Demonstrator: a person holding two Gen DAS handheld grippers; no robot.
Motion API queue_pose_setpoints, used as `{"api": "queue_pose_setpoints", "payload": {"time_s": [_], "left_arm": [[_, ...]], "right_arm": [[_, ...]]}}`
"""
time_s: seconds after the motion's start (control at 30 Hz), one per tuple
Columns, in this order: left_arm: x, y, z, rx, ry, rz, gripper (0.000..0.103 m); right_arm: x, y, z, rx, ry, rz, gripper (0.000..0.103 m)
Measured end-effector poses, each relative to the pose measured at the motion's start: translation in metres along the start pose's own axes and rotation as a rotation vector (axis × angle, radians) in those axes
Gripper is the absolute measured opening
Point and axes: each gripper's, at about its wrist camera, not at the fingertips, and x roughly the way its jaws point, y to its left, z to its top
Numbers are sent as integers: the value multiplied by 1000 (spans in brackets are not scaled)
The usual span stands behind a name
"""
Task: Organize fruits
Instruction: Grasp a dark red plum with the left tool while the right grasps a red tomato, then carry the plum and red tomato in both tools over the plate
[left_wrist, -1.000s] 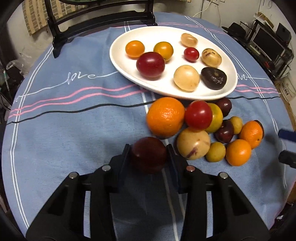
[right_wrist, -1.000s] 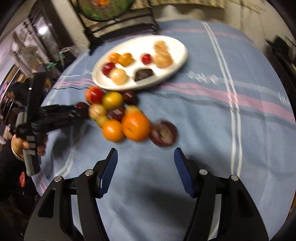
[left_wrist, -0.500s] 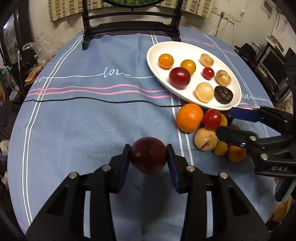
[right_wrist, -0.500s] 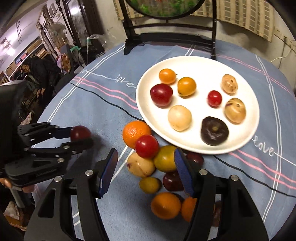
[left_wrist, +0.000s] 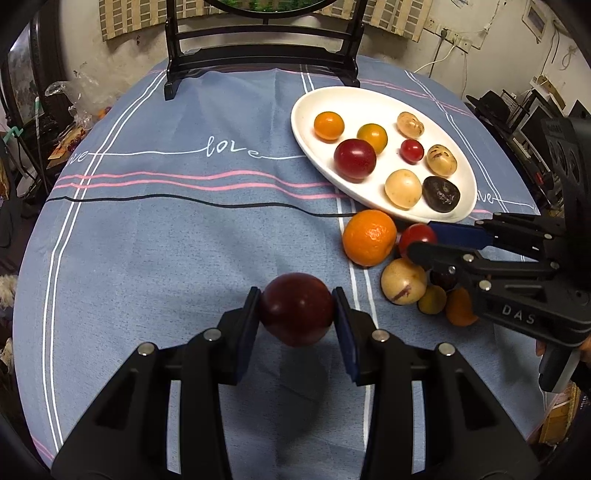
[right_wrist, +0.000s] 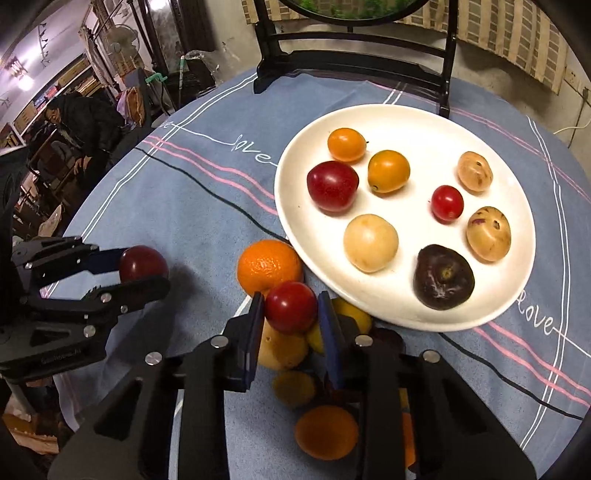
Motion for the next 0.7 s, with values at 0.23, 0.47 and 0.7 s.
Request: {"api": "queue_pose_setpoints", "payload": {"time_s": [0.23, 0.47, 0.7], "left_arm": [[-14, -8, 3, 16, -30, -9, 40], [-25, -45, 5, 103, -50, -64, 40], [-20, -105, -9, 235, 0, -135, 40]], "right_arm": [[-37, -11, -19, 62, -57, 53, 29], [-75, -27, -67, 143, -71, 42, 29], [-84, -40, -121, 296, -66, 33, 29]]}}
